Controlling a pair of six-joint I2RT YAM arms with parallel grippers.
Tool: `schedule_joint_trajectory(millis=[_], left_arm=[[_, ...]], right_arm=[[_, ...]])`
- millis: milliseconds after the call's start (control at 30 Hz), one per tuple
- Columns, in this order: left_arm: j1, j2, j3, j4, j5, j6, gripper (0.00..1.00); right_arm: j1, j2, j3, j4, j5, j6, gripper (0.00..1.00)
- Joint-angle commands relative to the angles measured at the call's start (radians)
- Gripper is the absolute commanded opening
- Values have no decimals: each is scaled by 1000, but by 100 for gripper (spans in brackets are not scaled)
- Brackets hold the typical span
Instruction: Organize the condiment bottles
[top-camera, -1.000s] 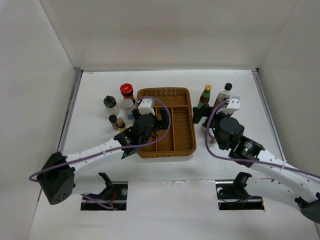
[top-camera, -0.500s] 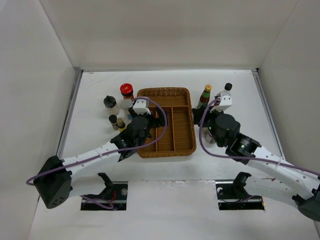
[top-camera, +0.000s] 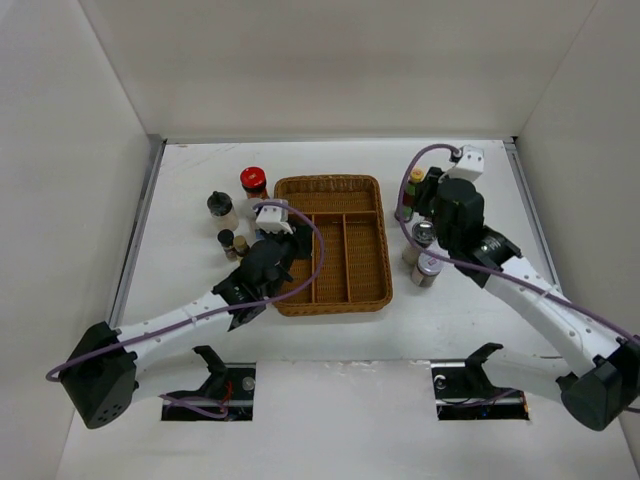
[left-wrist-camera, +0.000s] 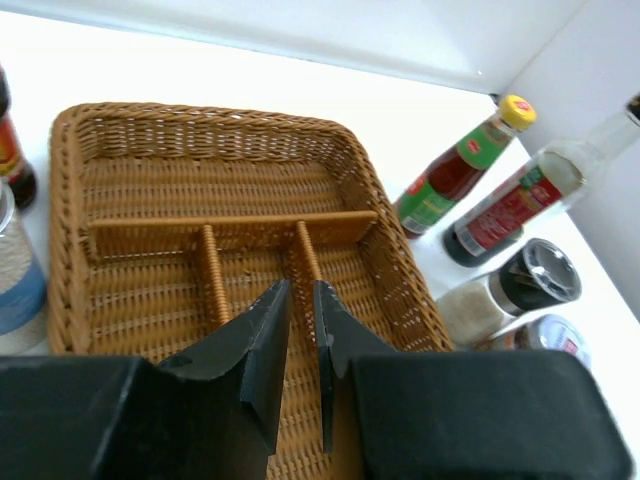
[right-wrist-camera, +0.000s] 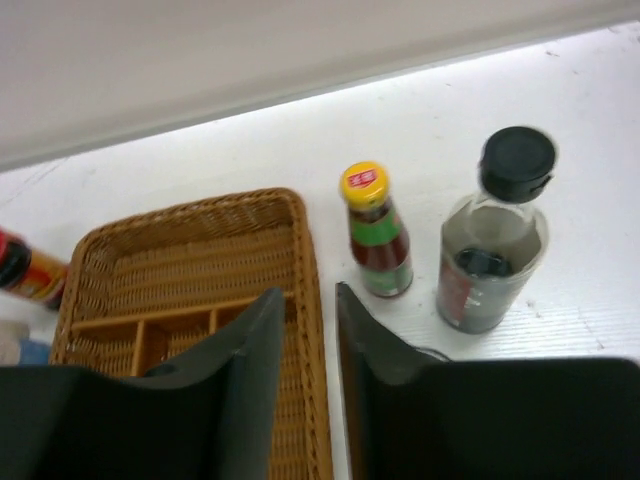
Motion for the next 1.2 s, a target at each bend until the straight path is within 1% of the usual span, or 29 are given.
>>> schedule_joint_trajectory(millis=[0,33,133,200,267,333,533,700,900,1067,1167], left_arm=[[21,-26,-31,74,-3,-7,14],[21,-26,-39,77,-3,-11,15],[29,-8,-39,77,-3,-10,22],[29,-6,-44,80,2,-10,31],[24,-11,-57,95,5,-2,39],[29,-20,-70,115,6,-1,44],[33,-41,-87,128,6,-1,52],[32,-18,-84,132,19,-2,54],[41,-17,-94,151,28,-10,57],[49,-14,-97,163,31,-10,58],[49,-18,-100,164,31,-10,59]], right_arm=[[-62,59,91,-56,-66,-7,41],[-68,84,103,-55,-75,-10,47],[-91,156,146,-52,-77,-12,58],[-102,210,181,-41,-82,-18,63],[-111,263,206,-24,-65,-26,65],[-116,297,218,-11,-46,-24,65],[-116,385,241,66,73,-65,62],[-121,431,260,86,99,-88,62],[-153,489,290,94,81,-85,62],[-167,527,313,86,73,-84,60],[-168,540,309,88,60,-78,56]])
